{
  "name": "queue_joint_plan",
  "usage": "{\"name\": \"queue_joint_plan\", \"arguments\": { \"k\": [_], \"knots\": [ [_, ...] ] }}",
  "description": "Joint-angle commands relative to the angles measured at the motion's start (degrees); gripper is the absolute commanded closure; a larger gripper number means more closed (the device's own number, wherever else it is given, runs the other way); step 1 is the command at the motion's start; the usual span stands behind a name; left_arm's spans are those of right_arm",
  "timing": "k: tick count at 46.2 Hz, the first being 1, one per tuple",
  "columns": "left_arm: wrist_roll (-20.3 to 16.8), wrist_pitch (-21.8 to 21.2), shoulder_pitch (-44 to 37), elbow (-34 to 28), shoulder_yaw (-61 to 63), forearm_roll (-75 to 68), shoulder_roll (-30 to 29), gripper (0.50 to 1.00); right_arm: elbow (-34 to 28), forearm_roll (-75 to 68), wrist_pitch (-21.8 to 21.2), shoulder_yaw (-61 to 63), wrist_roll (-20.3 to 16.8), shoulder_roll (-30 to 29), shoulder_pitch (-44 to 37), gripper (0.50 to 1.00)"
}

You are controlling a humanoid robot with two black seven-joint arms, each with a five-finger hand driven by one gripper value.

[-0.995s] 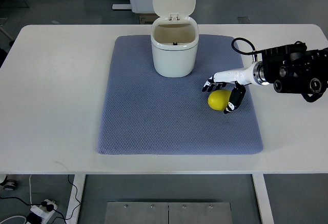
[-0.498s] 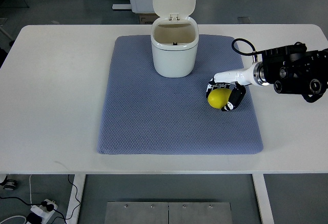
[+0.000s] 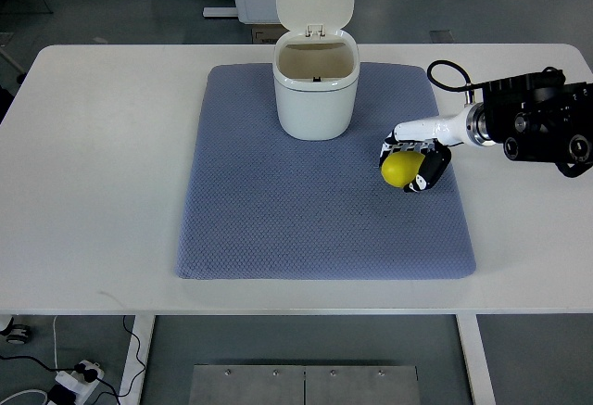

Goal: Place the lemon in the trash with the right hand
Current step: 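Lift the lemon and carry it over the white bin opening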

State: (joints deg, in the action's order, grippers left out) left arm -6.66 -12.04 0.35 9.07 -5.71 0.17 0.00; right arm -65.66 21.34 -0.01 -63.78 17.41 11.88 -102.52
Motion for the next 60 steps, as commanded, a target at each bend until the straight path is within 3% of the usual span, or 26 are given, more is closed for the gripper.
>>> {"name": "queue_joint_plan", "arguments": {
  "k": [1,35,44,60],
  "knots": [
    [0.0,0.0,0.0,0.0,0.0,0.0,0.0,0.5,0.4,-0.1,-0.1,-0.6,0.1,1.1,-0.8,1.0],
    [0.1,0.0,0.0,0.0,0.0,0.0,0.0,0.5,2.3,-4.3,-2.5,3.6,-0.4,6.9,-10.9,1.0],
    [0.0,0.0,0.0,0.0,0.0,0.0,0.0,0.5,4.6,-7.8,-2.5,5.8,-1.8,6.0,-11.2,1.0],
    [0.0,0.0,0.1,0.1,0.0,0.0,0.0,0.5,8.3,-10.7,-1.6,12.3,-4.9,-1.0,-9.5,1.0]
  ]
}}
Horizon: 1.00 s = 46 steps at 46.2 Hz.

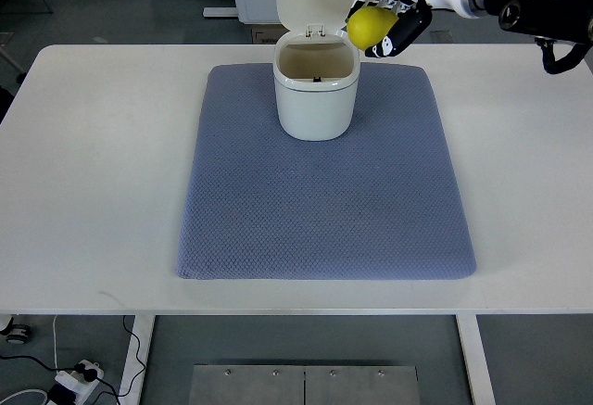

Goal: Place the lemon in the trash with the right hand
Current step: 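Lift the lemon and carry it over the white bin opening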

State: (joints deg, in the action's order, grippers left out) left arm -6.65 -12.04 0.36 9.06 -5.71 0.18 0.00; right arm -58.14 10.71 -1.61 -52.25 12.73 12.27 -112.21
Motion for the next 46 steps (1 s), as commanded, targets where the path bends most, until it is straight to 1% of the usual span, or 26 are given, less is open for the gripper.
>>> {"name": "queue_joint_plan", "arguments": {
  "k": [1,20,27,34,46],
  "knots": [
    [0.1,0.0,0.0,0.0,0.0,0.0,0.0,0.5,1.1,-0.1,0.0,0.7,-0.3,-2.0,0.2,1.0],
    [0.0,0.0,0.0,0.0,0.0,0.0,0.0,0.5,7.0,-3.1,0.1,0.7,-0.7,-7.8,1.6,1.0],
    [0.0,0.0,0.0,0.0,0.0,0.0,0.0,0.5,9.9,-4.6,0.2,0.8,-0.8,-10.2,3.2,1.0],
    [0.1,0.0,0.0,0.0,0.0,0.0,0.0,0.5,12.9,-5.6,0.4,1.1,-1.7,-12.3,5.2,1.0],
    [0.0,0.0,0.0,0.0,0.0,0.0,0.0,0.5,17.2,-6.1,0.7,2.4,-2.0,-12.3,8.3,1.0]
  ]
}}
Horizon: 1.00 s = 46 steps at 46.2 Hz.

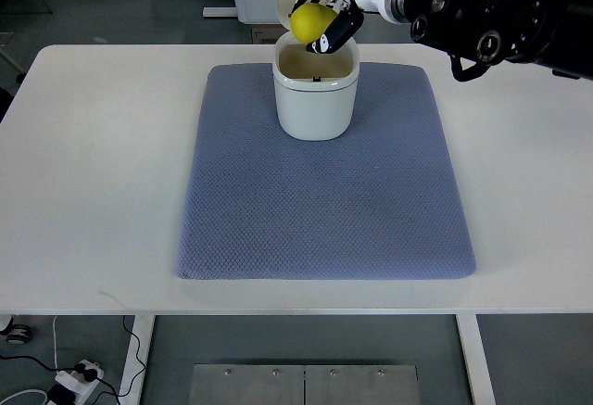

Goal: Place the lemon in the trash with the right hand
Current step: 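Lower the lemon into the bin and open the right hand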

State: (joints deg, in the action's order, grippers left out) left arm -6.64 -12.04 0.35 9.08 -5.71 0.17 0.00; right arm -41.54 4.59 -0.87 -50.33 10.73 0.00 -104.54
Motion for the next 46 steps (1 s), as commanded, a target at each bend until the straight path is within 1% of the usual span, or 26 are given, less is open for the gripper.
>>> {"name": "queue_joint_plan", "arguments": {
  "k": [1,25,36,41,43,44,45,46],
  "knots": [
    [0.0,0.0,0.0,0.0,0.0,0.0,0.0,0.5,0.6,0.0,0.0,0.5,0.0,0.0,0.7,1.0],
    [0.0,0.0,0.0,0.1,0.0,0.0,0.0,0.5,2.0,0.2,0.0,3.1,0.0,0.0,4.7,1.0],
    [0.0,0.0,0.0,0.0,0.0,0.0,0.0,0.5,2.3,0.1,0.0,3.5,-0.3,0.0,5.0,1.0],
    [0.0,0.0,0.0,0.0,0.0,0.0,0.0,0.5,2.3,0.1,0.7,3.5,-0.4,0.0,5.2,1.0],
    [0.0,0.0,0.0,0.0,0.0,0.0,0.0,0.5,2.3,0.1,1.0,3.6,-0.4,0.0,5.2,0.988],
    [0.0,0.0,0.0,0.0,0.0,0.0,0.0,0.5,2.3,0.1,1.0,3.7,-0.4,0.0,5.2,0.971],
    [0.0,0.0,0.0,0.0,0.0,0.0,0.0,0.5,2.3,0.1,1.0,3.7,-0.4,0.0,5.2,0.971],
    [0.0,0.0,0.0,0.0,0.0,0.0,0.0,0.5,2.3,0.1,1.0,4.2,-0.4,0.0,5.2,0.909]
  ]
}}
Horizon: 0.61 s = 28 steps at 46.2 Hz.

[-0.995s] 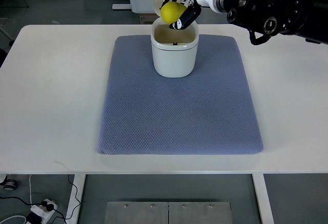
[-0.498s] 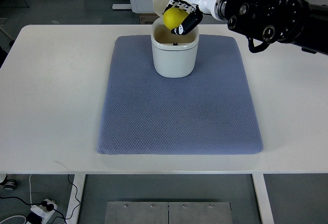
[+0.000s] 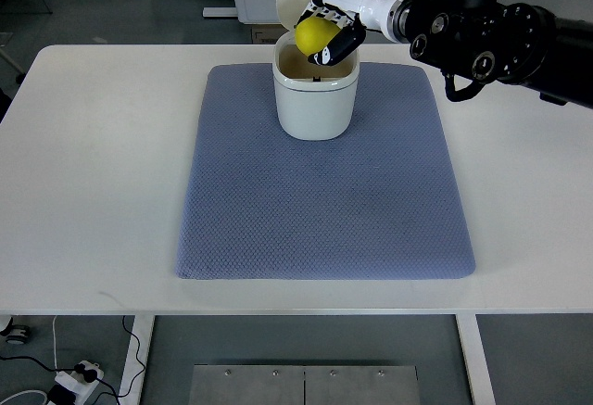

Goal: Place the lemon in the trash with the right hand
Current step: 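Lower the lemon into the bin and open the right hand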

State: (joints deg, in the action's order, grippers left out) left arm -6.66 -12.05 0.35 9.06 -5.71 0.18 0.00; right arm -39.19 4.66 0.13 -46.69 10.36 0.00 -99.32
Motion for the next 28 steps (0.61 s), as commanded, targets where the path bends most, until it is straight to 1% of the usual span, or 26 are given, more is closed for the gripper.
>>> {"name": "queue_joint_plan", "arguments": {
  "k": [1,3,6,7,16,18,20,22,23,24,26,28],
  "knots": [
    [0.0,0.0,0.0,0.0,0.0,0.0,0.0,0.5,0.0,0.0,0.1,0.5,0.0,0.0,0.0,0.902],
    [0.0,0.0,0.0,0.1,0.0,0.0,0.0,0.5,0.0,0.0,0.1,0.5,0.0,0.0,0.0,0.896],
    [0.0,0.0,0.0,0.1,0.0,0.0,0.0,0.5,0.0,0.0,0.1,0.5,0.0,0.0,0.0,0.854],
    [0.1,0.0,0.0,0.0,0.0,0.0,0.0,0.5,0.0,0.0,0.1,0.5,0.0,0.0,0.0,0.848],
    [0.0,0.0,0.0,0.0,0.0,0.0,0.0,0.5,0.0,0.0,0.1,0.5,0.1,0.0,0.0,0.827],
    [0.0,0.0,0.0,0.0,0.0,0.0,0.0,0.5,-0.1,0.0,0.1,0.5,0.1,0.0,0.0,0.81],
    [0.0,0.0,0.0,0.0,0.0,0.0,0.0,0.5,0.0,0.0,0.1,0.5,0.1,0.0,0.0,0.783],
    [0.0,0.0,0.0,0.0,0.0,0.0,0.0,0.5,-0.1,0.0,0.1,0.5,0.1,0.0,0.0,0.741],
    [0.0,0.0,0.0,0.0,0.0,0.0,0.0,0.5,-0.1,0.0,0.1,0.5,0.1,0.0,0.0,0.741],
    [0.0,0.0,0.0,0.0,0.0,0.0,0.0,0.5,0.0,0.0,0.1,0.5,0.1,0.0,0.0,0.718],
    [0.1,0.0,0.0,0.0,0.0,0.0,0.0,0.5,-0.1,0.0,0.1,0.5,0.1,0.0,0.0,0.712],
    [0.1,0.0,0.0,0.0,0.0,0.0,0.0,0.5,-0.1,0.0,0.1,0.5,0.1,0.0,0.0,0.695]
  ]
}}
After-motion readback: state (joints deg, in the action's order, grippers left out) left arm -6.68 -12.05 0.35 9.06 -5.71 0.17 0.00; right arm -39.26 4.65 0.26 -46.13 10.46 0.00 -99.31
